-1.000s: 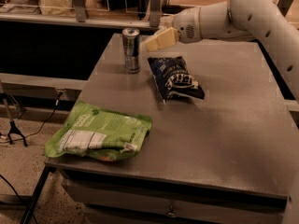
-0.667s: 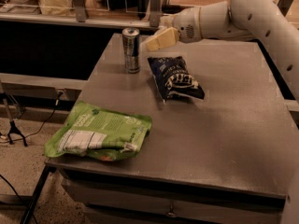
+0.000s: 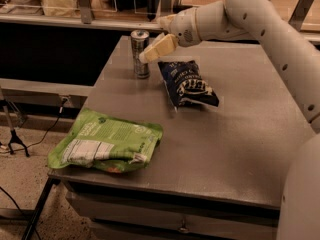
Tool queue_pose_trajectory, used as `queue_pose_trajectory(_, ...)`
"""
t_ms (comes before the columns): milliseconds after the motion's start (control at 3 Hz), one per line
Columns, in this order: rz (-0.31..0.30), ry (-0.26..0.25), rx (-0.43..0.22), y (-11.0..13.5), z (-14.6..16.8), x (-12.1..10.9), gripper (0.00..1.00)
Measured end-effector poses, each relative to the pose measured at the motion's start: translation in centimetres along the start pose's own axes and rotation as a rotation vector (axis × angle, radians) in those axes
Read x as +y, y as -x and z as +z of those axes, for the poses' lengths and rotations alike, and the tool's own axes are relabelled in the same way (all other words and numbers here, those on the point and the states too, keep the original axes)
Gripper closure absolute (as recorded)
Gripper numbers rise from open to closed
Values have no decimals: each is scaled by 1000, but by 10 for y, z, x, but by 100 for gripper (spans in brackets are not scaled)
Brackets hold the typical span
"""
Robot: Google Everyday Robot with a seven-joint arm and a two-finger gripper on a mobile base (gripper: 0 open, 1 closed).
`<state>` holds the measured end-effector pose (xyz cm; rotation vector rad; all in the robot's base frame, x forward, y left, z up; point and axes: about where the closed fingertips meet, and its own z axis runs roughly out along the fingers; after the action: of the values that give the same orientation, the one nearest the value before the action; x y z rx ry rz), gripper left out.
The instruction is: Move redbull can near green rice chip bag
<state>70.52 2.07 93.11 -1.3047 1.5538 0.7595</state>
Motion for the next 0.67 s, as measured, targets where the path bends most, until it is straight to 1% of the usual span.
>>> queue_pose_trajectory(333,-22,3,-22,-6,7,-3,0)
queue_pose_trajectory(667,-6,11,-90,-10,16,-5,0)
